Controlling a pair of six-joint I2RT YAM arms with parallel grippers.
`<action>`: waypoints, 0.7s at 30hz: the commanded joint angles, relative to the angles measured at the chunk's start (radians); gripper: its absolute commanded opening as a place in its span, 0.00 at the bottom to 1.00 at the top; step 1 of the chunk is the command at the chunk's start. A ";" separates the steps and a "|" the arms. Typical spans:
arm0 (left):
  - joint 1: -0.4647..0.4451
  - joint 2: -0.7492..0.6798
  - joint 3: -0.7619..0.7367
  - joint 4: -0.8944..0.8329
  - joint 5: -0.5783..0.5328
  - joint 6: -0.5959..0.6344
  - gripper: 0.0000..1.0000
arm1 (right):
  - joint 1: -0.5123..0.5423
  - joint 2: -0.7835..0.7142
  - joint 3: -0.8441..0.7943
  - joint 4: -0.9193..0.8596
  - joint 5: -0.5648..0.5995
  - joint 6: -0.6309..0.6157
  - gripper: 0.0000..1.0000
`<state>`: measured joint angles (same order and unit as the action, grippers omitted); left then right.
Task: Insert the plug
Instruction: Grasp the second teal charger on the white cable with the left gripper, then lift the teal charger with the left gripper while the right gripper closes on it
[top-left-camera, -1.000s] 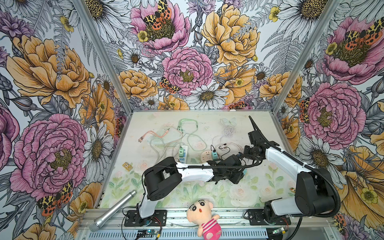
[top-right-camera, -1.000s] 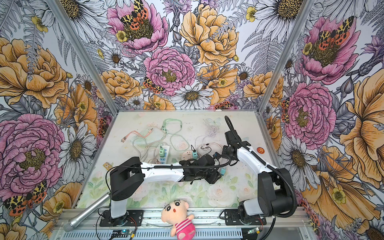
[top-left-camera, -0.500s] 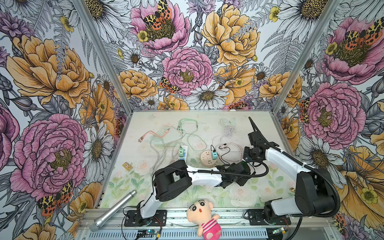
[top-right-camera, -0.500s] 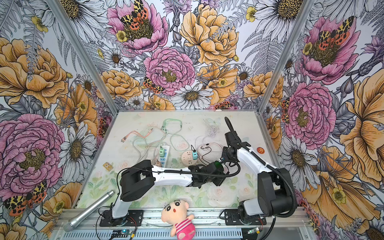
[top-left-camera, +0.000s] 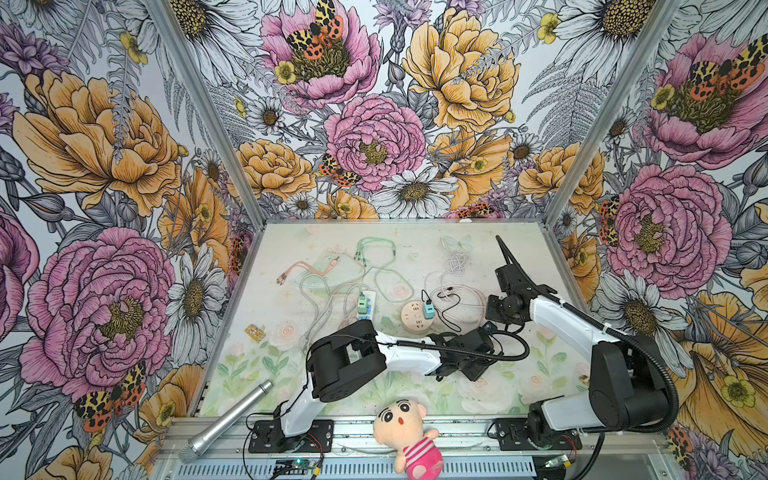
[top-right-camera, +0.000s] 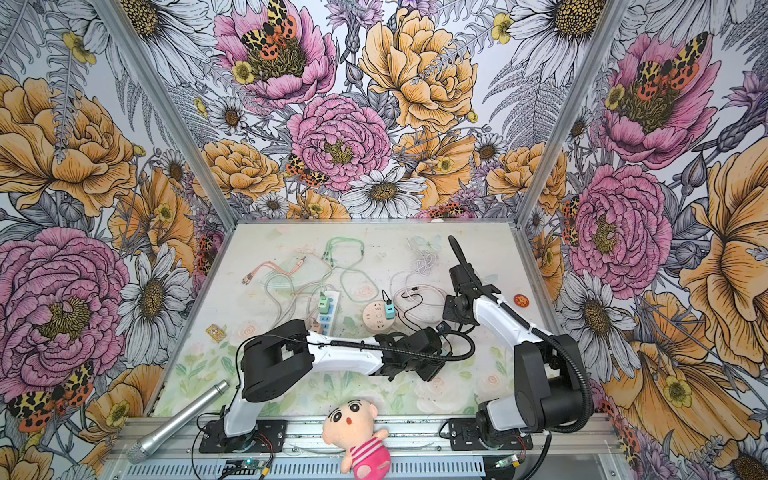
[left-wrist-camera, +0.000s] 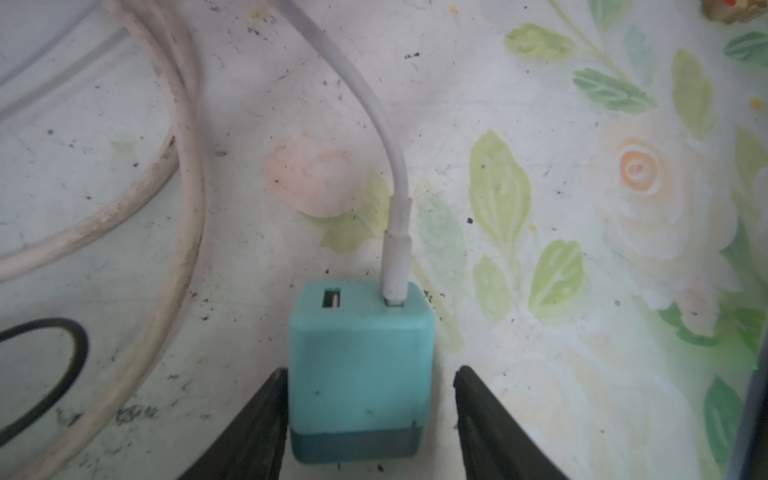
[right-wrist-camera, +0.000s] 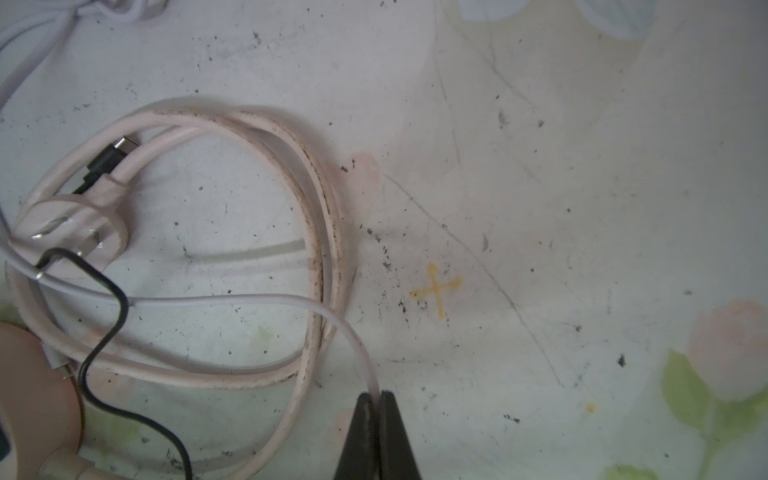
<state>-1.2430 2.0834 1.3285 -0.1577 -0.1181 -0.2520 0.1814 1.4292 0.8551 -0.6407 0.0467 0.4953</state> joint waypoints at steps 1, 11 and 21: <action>0.016 -0.027 -0.014 -0.003 0.014 0.002 0.57 | -0.008 -0.006 -0.001 0.026 -0.011 -0.006 0.00; 0.022 -0.026 -0.012 0.004 0.038 0.011 0.39 | -0.009 -0.027 0.000 0.024 -0.047 -0.005 0.08; 0.046 -0.152 -0.087 -0.038 0.008 0.091 0.37 | -0.010 -0.175 0.017 -0.022 -0.210 0.007 0.46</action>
<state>-1.2160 2.0140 1.2617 -0.1864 -0.1040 -0.2081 0.1768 1.3102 0.8551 -0.6422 -0.0933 0.4999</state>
